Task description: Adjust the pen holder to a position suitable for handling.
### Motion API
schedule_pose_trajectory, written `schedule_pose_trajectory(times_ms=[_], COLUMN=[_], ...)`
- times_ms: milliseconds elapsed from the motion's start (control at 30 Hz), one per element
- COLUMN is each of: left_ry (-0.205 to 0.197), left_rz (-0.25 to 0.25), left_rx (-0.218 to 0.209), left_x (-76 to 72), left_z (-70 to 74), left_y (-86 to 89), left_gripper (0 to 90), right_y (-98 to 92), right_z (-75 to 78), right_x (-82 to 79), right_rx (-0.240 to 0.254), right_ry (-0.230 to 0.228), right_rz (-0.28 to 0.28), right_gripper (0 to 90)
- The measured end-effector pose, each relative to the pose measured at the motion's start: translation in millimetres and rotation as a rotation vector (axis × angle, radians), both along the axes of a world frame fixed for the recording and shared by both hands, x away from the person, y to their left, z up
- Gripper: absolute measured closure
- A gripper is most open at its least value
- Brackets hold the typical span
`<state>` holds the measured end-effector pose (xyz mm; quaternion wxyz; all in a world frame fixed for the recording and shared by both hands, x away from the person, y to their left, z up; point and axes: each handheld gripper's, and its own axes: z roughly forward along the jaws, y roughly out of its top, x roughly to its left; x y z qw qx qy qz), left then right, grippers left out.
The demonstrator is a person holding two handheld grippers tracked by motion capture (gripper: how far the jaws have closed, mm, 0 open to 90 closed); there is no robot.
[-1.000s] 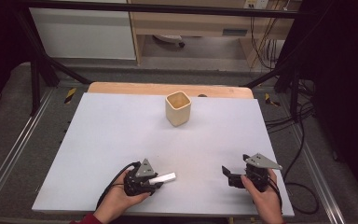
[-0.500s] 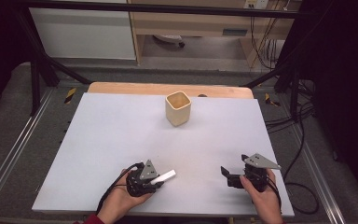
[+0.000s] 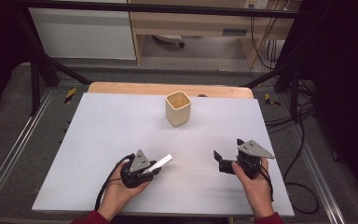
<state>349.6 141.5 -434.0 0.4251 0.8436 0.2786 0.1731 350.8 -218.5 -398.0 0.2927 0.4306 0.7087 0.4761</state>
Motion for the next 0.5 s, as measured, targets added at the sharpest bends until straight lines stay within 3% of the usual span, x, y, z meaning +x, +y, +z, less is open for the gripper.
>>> schedule_pose_trajectory(times_ms=[167, 267, 367, 500], left_ry=[-0.054, -0.064, -0.066, -0.07], left_rz=[0.054, 0.088, 0.109, 0.131], left_rx=[-0.092, -0.151, -0.169, -0.201], left_x=[13.4, 20.3, 24.7, 24.5], left_z=[10.6, 15.3, 16.4, 14.9], left_y=[5.3, 10.1, 14.0, 17.8], left_gripper=[67.1, 67.1, 67.1, 67.1], right_y=[12.6, 17.8, 21.4, 29.6], right_z=[22.8, 34.1, 44.4, 55.9], right_x=[20.7, 32.0, 42.4, 52.5], right_rx=[0.013, 0.034, 0.046, 0.023], right_ry=[-0.044, -0.058, -0.068, -0.082], right_rz=[0.005, 0.004, -0.012, -0.044], right_gripper=[3.2, 3.1, 3.3, 2.9])
